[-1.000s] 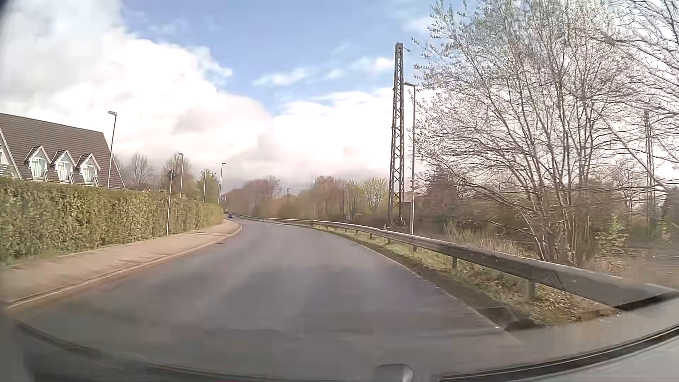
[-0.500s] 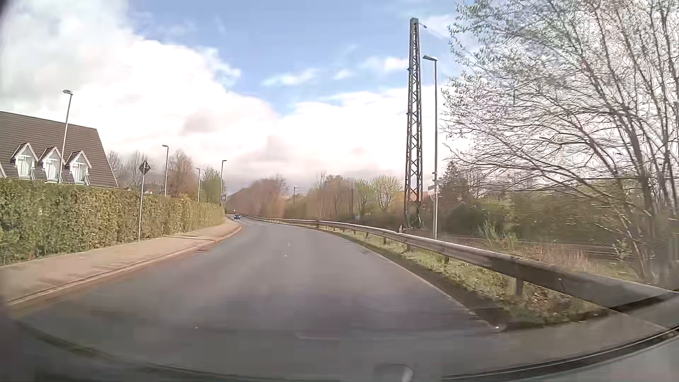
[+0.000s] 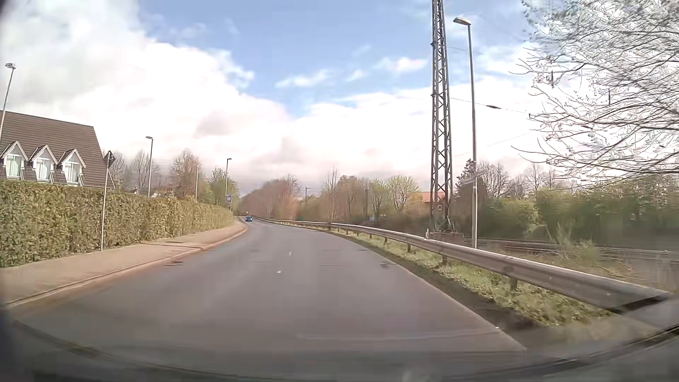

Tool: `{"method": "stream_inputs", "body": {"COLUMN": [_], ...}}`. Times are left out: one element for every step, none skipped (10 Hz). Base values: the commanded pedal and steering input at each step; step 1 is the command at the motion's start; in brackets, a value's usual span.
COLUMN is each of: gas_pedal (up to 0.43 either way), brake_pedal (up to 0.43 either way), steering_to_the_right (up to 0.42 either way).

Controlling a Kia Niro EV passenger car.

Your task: Follow the waypoints while adhering to traffic rules and regulations

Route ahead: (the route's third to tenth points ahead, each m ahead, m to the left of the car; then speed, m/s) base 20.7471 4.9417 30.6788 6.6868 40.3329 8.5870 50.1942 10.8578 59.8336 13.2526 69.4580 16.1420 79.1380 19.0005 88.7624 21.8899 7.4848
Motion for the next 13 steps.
{"method": "stream_inputs", "body": {"gas_pedal": [0.0,0.0,0.0,0.118,0.138,0.15,0.169,0.177,0.197,0.197,0.209,0.228,0.24], "brake_pedal": [0.0,0.0,0.0,0.0,0.0,0.0,0.0,0.0,0.0,0.0,0.0,0.0,0.0], "steering_to_the_right": [-0.038,-0.037,-0.036,-0.033,-0.032,-0.031,-0.03,-0.03,-0.03,-0.029,-0.029,-0.029,-0.029]}}
